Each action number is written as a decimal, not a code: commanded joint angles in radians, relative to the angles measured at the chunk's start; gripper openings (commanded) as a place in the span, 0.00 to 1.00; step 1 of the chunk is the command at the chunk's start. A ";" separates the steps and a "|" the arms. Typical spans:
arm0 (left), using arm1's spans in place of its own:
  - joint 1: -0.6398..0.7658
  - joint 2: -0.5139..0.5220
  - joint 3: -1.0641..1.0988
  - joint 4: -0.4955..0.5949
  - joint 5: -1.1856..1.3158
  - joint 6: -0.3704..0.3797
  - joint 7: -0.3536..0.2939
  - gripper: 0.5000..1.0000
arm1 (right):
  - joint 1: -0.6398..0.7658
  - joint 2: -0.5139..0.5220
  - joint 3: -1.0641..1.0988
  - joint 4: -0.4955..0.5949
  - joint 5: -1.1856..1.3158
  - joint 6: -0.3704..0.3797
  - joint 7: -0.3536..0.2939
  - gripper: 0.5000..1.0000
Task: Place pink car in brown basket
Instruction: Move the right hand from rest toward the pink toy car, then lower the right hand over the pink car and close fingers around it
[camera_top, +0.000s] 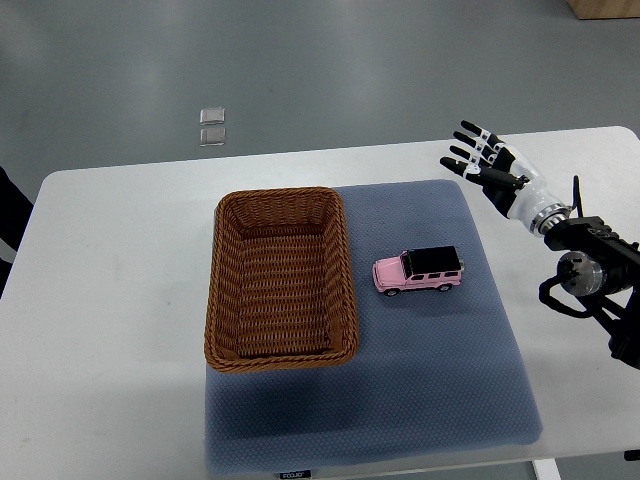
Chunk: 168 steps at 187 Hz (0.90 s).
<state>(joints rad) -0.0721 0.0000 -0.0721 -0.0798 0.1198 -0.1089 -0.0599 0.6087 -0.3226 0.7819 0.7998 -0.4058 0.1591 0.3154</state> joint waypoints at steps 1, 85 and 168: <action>0.000 0.000 0.000 0.002 0.000 0.000 0.000 1.00 | 0.003 -0.033 -0.013 0.033 -0.050 0.017 0.001 0.83; 0.000 0.000 0.000 0.003 0.000 0.000 0.000 1.00 | 0.019 -0.254 -0.131 0.289 -0.389 0.085 0.001 0.83; 0.002 0.000 0.000 0.005 0.001 0.000 0.003 1.00 | 0.043 -0.280 -0.197 0.375 -0.915 0.071 0.001 0.83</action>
<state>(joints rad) -0.0721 0.0000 -0.0720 -0.0768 0.1214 -0.1089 -0.0568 0.6522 -0.6147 0.5904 1.1743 -1.2014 0.2366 0.3161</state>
